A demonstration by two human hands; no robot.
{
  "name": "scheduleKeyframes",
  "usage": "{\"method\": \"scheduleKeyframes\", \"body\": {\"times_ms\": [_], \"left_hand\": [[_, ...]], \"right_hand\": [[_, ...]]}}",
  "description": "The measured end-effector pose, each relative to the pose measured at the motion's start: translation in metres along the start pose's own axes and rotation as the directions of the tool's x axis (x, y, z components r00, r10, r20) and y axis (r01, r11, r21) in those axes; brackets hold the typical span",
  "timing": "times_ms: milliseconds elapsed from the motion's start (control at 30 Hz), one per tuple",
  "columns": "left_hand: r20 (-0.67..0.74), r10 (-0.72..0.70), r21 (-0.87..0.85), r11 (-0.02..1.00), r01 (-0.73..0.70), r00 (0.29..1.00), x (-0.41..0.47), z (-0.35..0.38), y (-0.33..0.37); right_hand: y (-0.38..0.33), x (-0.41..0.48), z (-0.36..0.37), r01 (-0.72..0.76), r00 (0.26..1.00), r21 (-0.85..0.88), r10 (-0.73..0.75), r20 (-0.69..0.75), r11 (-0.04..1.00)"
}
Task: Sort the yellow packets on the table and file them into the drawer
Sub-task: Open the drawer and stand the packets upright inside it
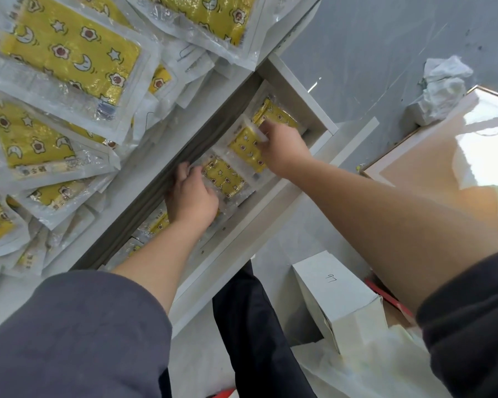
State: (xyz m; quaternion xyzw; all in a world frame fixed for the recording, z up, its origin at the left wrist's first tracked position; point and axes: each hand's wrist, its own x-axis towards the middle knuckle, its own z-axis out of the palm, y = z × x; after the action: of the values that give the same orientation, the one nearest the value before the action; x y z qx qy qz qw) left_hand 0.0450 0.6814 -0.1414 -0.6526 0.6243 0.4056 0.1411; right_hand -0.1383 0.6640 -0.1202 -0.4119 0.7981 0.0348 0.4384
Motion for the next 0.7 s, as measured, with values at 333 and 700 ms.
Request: {"method": "scheduleKeyframes", "body": {"times_ms": [333,700], "left_hand": [[0.027,0.049,0.106,0.993,-0.052,0.998,0.0,0.006,-0.001],[0.069,0.127,-0.094,0.988,-0.121,0.989,-0.049,-0.033,0.021]], "right_hand": [[0.014,0.016,-0.017,-0.003,0.993,-0.323,-0.036,-0.116,0.946],[-0.002,-0.024,-0.005,0.091,0.996,-0.322,-0.087,0.028,0.942]]}}
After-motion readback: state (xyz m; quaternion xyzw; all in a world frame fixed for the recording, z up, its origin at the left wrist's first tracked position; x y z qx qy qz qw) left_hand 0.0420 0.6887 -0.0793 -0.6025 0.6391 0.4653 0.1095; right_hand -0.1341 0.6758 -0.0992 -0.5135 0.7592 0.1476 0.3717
